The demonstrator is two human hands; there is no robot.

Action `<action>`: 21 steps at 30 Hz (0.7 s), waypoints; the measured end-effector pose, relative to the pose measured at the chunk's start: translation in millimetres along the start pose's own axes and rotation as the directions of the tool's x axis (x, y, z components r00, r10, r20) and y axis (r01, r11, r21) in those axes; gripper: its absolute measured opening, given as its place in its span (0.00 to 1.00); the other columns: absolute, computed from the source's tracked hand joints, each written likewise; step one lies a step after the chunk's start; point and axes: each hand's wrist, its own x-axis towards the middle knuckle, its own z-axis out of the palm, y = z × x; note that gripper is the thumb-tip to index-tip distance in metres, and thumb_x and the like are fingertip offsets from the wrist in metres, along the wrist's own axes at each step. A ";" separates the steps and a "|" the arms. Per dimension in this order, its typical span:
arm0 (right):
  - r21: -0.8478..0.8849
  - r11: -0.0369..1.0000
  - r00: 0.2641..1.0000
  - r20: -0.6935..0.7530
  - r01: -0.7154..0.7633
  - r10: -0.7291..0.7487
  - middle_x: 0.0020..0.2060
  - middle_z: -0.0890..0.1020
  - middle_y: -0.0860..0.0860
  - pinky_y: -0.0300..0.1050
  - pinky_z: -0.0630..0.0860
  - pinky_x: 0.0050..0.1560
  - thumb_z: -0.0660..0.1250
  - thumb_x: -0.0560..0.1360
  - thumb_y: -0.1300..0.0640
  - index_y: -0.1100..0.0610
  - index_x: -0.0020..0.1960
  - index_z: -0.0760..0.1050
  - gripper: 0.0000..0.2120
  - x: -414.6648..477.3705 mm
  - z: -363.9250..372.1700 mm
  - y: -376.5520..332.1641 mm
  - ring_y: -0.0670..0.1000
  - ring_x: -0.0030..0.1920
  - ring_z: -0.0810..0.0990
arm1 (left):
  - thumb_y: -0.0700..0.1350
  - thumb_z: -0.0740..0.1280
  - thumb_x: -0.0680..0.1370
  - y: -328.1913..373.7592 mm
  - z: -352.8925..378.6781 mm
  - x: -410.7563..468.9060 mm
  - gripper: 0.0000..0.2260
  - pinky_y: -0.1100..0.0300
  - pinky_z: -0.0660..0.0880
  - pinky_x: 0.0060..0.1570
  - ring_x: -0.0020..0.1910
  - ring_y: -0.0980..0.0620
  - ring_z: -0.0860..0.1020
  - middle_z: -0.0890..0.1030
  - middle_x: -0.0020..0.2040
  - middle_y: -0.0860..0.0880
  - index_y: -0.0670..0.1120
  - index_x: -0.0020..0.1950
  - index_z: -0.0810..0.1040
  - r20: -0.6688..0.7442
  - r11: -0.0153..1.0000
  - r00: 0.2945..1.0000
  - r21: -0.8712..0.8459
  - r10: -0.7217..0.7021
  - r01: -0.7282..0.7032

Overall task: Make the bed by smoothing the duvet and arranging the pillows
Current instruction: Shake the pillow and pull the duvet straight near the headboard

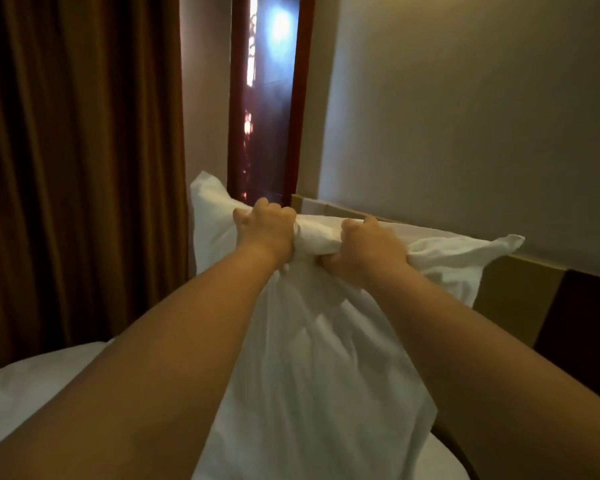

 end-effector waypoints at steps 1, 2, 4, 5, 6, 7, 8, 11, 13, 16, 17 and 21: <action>-0.017 1.000 1.000 0.027 -0.015 0.016 0.56 0.78 0.54 0.55 0.76 0.55 0.69 0.69 0.40 0.52 0.63 0.71 0.27 5.6 3.0 13.8 0.59 0.56 0.78 | 0.45 0.71 0.72 11.8 9.9 5.3 0.18 0.48 0.70 0.54 0.58 0.46 0.72 0.77 0.57 0.48 0.50 0.61 0.74 0.039 1.000 0.999 -0.029 -0.007 0.008; -0.041 0.999 0.997 0.066 -0.030 0.033 0.57 0.79 0.54 0.56 0.75 0.56 0.69 0.69 0.41 0.52 0.64 0.70 0.27 12.7 8.7 27.3 0.59 0.57 0.78 | 0.44 0.70 0.72 24.5 22.5 11.4 0.18 0.48 0.70 0.54 0.59 0.46 0.71 0.77 0.57 0.48 0.50 0.61 0.74 0.072 0.999 0.997 -0.052 -0.003 0.007; -0.099 0.993 0.985 0.157 -0.058 0.074 0.61 0.78 0.56 0.57 0.74 0.60 0.68 0.72 0.43 0.54 0.66 0.70 0.26 28.3 25.4 54.1 0.60 0.61 0.77 | 0.43 0.69 0.73 51.4 50.6 22.6 0.18 0.48 0.70 0.53 0.60 0.46 0.71 0.76 0.58 0.48 0.50 0.61 0.73 0.128 0.996 0.992 -0.089 0.023 -0.012; -0.114 0.989 0.971 0.208 -0.099 0.121 0.64 0.76 0.57 0.58 0.72 0.63 0.68 0.74 0.44 0.55 0.68 0.70 0.26 36.9 35.9 67.6 0.60 0.64 0.74 | 0.43 0.69 0.73 65.4 64.6 28.5 0.18 0.48 0.70 0.53 0.60 0.46 0.71 0.76 0.59 0.48 0.50 0.62 0.73 0.144 0.994 0.988 -0.101 0.049 -0.035; -0.122 0.980 0.949 0.256 -0.158 0.185 0.67 0.74 0.57 0.58 0.69 0.66 0.67 0.75 0.45 0.55 0.69 0.69 0.26 44.1 46.2 81.4 0.60 0.67 0.72 | 0.43 0.69 0.73 79.4 77.7 33.8 0.18 0.48 0.70 0.54 0.60 0.46 0.71 0.76 0.59 0.48 0.50 0.62 0.73 0.147 0.992 0.986 -0.109 0.081 -0.065; -0.133 0.965 0.918 0.304 -0.225 0.256 0.69 0.71 0.57 0.58 0.67 0.67 0.66 0.77 0.46 0.56 0.71 0.68 0.26 49.7 56.6 94.3 0.60 0.70 0.69 | 0.43 0.69 0.74 92.8 89.9 37.7 0.18 0.48 0.70 0.55 0.61 0.46 0.70 0.76 0.60 0.48 0.50 0.63 0.73 0.149 0.989 0.982 -0.110 0.113 -0.097; -0.147 0.949 0.885 0.344 -0.280 0.315 0.70 0.70 0.57 0.58 0.66 0.68 0.65 0.77 0.47 0.56 0.72 0.67 0.26 52.7 65.9 106.7 0.60 0.71 0.68 | 0.44 0.70 0.73 105.9 100.3 40.4 0.19 0.47 0.70 0.55 0.62 0.46 0.70 0.76 0.61 0.48 0.50 0.63 0.72 0.163 0.987 0.976 -0.102 0.141 -0.126; -0.149 0.957 0.883 0.371 -0.248 0.287 0.67 0.74 0.56 0.55 0.71 0.63 0.65 0.77 0.49 0.54 0.69 0.70 0.22 52.5 93.6 145.2 0.59 0.67 0.73 | 0.46 0.74 0.72 144.7 124.3 53.5 0.23 0.45 0.70 0.58 0.64 0.46 0.70 0.75 0.63 0.47 0.50 0.66 0.72 0.282 0.984 0.943 -0.078 0.176 -0.161; -0.121 0.978 0.920 0.337 -0.169 0.201 0.60 0.80 0.53 0.49 0.75 0.55 0.63 0.76 0.50 0.51 0.64 0.75 0.18 54.8 105.0 170.1 0.57 0.61 0.79 | 0.48 0.75 0.71 171.8 136.9 68.5 0.27 0.44 0.70 0.61 0.65 0.45 0.69 0.73 0.65 0.46 0.50 0.68 0.71 0.384 0.990 0.913 -0.083 0.136 -0.112; -0.089 0.983 0.924 0.337 -0.158 0.179 0.58 0.81 0.52 0.47 0.75 0.51 0.63 0.75 0.52 0.50 0.63 0.75 0.17 69.3 110.7 206.8 0.56 0.58 0.80 | 0.47 0.77 0.70 211.9 151.9 86.6 0.31 0.40 0.69 0.64 0.69 0.43 0.64 0.70 0.68 0.45 0.49 0.71 0.69 0.486 0.996 0.872 -0.089 0.060 -0.019; -0.072 0.983 0.924 0.335 -0.171 0.185 0.58 0.81 0.53 0.47 0.75 0.50 0.63 0.75 0.53 0.51 0.63 0.75 0.17 75.5 112.3 219.8 0.57 0.58 0.80 | 0.46 0.77 0.70 225.8 155.4 90.9 0.32 0.40 0.70 0.64 0.69 0.43 0.64 0.69 0.68 0.44 0.49 0.71 0.68 0.501 0.998 0.865 -0.068 0.040 -0.007; 0.034 0.973 0.926 0.315 -0.229 0.207 0.56 0.82 0.53 0.48 0.76 0.50 0.63 0.74 0.54 0.50 0.63 0.75 0.18 92.3 119.5 268.1 0.57 0.57 0.80 | 0.46 0.77 0.69 274.1 169.7 109.3 0.31 0.45 0.69 0.66 0.69 0.43 0.65 0.68 0.67 0.45 0.50 0.70 0.68 0.432 0.994 0.902 -0.100 0.014 0.033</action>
